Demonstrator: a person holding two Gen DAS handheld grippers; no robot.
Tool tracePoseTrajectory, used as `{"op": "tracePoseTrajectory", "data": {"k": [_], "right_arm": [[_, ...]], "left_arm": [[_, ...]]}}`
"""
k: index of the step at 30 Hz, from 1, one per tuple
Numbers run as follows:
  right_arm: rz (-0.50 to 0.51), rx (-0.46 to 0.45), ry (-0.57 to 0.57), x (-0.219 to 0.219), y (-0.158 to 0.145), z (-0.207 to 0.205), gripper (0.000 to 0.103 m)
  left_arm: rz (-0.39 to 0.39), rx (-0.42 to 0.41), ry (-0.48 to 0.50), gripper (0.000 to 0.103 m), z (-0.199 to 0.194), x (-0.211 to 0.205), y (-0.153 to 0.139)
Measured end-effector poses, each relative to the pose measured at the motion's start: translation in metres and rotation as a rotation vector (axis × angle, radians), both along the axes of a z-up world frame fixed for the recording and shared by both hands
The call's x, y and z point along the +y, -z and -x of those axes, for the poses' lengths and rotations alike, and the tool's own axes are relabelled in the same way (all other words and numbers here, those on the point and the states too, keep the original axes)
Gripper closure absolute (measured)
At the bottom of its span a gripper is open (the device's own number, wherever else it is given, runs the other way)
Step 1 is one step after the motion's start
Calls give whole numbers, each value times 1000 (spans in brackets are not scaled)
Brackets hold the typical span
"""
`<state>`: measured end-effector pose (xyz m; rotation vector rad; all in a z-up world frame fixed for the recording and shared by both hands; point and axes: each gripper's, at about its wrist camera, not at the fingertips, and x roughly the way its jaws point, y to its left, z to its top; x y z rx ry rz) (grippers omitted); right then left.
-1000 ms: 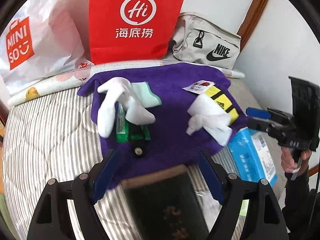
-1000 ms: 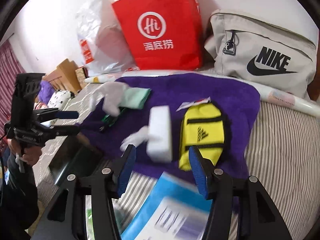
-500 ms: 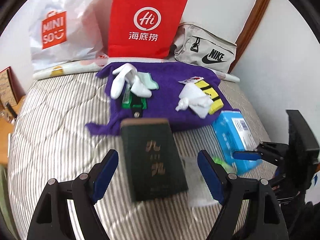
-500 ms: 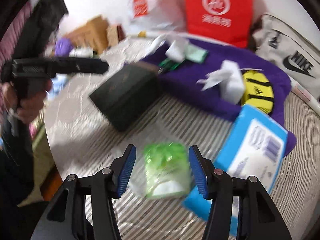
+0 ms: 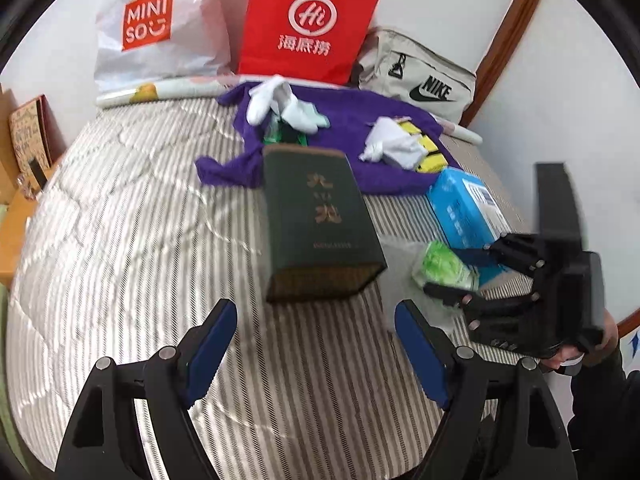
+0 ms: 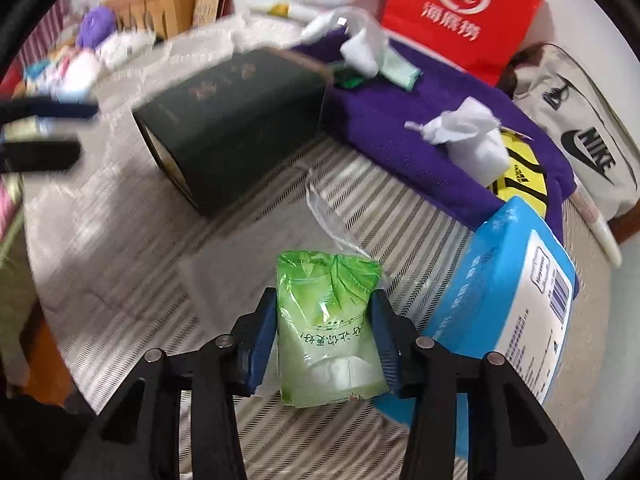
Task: Organize soft objects
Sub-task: 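Grasp the green wet-wipe pack with the right gripper while the left reaches the mesh bag, then lift the white mesh bag with the left gripper while the right holds the wipes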
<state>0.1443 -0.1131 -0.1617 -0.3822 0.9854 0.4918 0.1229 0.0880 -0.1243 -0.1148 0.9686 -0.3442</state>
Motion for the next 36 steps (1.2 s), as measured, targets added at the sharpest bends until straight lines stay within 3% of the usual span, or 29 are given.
{"op": "tracePoseTrajectory", "data": {"k": [7, 12, 21, 25, 28, 30, 32, 34, 36], "right_arm": [[-178, -23, 53, -31, -26, 29, 58], [-203, -17, 123, -61, -15, 56, 58], [-231, 9, 198, -102, 7, 87, 58], [-234, 12, 236, -115, 17, 90, 58], [-261, 14, 247, -121, 22, 90, 58], [-266, 8, 253, -123, 24, 88, 58], [-272, 0, 260, -125, 25, 89, 58], [-275, -8, 267, -128, 25, 90, 58], [-275, -18, 273, -129, 24, 89, 58]], "left_arm": [[9, 21, 57, 23, 6, -36, 19], [-92, -20, 97, 23, 10, -77, 35], [-89, -21, 91, 23, 4, -111, 54], [-97, 11, 70, 16, -2, -127, 58], [-147, 6, 60, 9, -5, -144, 61], [-222, -11, 50, 8, -6, -156, 65], [-271, -33, 45, 8, -7, -163, 68], [-266, -51, 32, 8, -6, -163, 69], [-266, -69, 20, 17, -4, -161, 68]]}}
